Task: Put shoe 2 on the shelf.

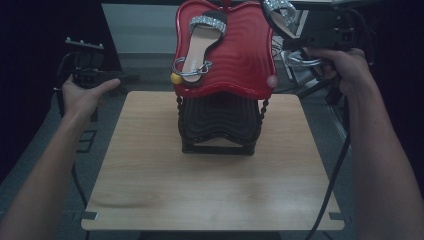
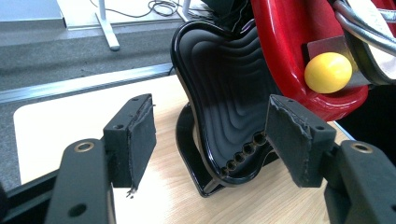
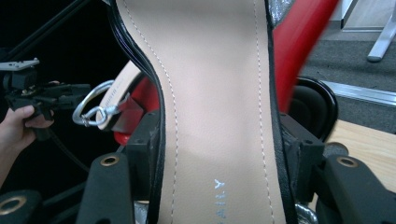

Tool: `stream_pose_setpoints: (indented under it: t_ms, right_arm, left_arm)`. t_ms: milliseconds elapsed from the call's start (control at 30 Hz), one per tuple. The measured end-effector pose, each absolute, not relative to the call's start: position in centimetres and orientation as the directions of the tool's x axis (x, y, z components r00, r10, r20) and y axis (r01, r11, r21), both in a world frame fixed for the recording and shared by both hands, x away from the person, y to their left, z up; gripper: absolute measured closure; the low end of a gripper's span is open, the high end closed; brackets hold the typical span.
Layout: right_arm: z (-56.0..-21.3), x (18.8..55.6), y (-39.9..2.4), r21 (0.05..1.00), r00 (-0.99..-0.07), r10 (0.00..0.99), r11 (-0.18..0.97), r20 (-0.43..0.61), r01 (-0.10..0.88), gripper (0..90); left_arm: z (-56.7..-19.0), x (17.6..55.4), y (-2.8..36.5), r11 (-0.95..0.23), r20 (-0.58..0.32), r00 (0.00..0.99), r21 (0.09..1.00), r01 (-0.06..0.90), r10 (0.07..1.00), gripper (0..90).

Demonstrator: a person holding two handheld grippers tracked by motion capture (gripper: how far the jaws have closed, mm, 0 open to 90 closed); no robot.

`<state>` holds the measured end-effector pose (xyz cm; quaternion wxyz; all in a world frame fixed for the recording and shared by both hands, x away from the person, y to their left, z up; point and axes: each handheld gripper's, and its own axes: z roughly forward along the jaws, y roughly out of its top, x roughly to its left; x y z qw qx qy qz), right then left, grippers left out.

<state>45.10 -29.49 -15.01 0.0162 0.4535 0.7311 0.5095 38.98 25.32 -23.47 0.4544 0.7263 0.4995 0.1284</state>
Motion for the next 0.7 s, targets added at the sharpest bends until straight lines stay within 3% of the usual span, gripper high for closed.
stream_pose_setpoints:
  t_ms: [700]
  right_arm:
    - [-15.6,47.4,-21.9,0.748,-0.549,0.729,0.078,0.408,0.659,42.7]
  left_arm:
    - [-23.6,39.0,25.5,-0.098,-0.261,0.464,0.781,0.617,0.847,33.7]
